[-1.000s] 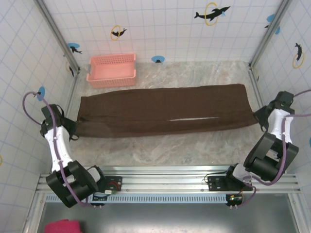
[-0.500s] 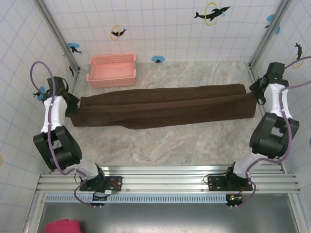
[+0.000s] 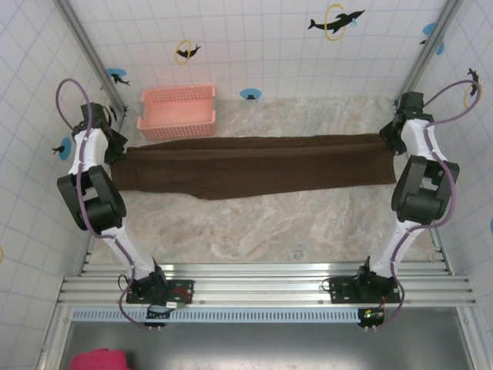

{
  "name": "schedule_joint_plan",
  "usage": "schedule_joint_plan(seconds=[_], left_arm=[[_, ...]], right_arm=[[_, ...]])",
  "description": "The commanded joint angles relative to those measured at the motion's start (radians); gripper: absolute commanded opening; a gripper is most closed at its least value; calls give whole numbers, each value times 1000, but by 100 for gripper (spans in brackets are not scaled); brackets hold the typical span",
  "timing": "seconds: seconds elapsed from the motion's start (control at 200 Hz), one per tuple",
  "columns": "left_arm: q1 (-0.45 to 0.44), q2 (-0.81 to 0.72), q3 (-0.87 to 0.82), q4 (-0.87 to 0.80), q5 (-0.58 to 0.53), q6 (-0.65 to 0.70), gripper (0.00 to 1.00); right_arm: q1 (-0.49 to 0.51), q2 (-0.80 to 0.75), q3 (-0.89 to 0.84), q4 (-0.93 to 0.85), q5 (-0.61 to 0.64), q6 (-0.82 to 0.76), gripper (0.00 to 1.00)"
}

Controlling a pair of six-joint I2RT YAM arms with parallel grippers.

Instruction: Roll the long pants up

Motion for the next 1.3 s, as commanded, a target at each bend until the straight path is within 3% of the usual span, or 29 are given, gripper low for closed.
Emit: schedule_joint_plan(seconds=[0.0,0.22,0.25,0.32,0.37,0.45,0.525,0.696,1.046,1.296], left_arm=[[10,40,66,57,-59,-11,0],[-13,119,150,76,-60,-37,1],[-21,128,156,93,-62,-37,17],[-39,149,164,135,-68,-37,41],[-52,169,178,156,-72,-39,75],[-65,211,220,167,-74,-50,97],[-70,236,260,166,-74,-58,97],[-72,199,249,160,-98,-39,97],[-71,16,-55,161,-51,26,98],[-71,-59,-161,147,-21,51,98]], right_arm=[[-6,34,50,19,94,26,0],[5,129,135,34,70,27,0],[6,145,144,55,56,27,5],[7,177,168,109,23,23,28],[11,202,201,124,12,23,47],[12,248,275,134,-17,16,61],[13,285,353,114,-35,4,67],[19,311,468,42,-49,-40,67],[-16,282,298,-52,-102,-81,71],[-25,311,263,-153,-132,-109,73]])
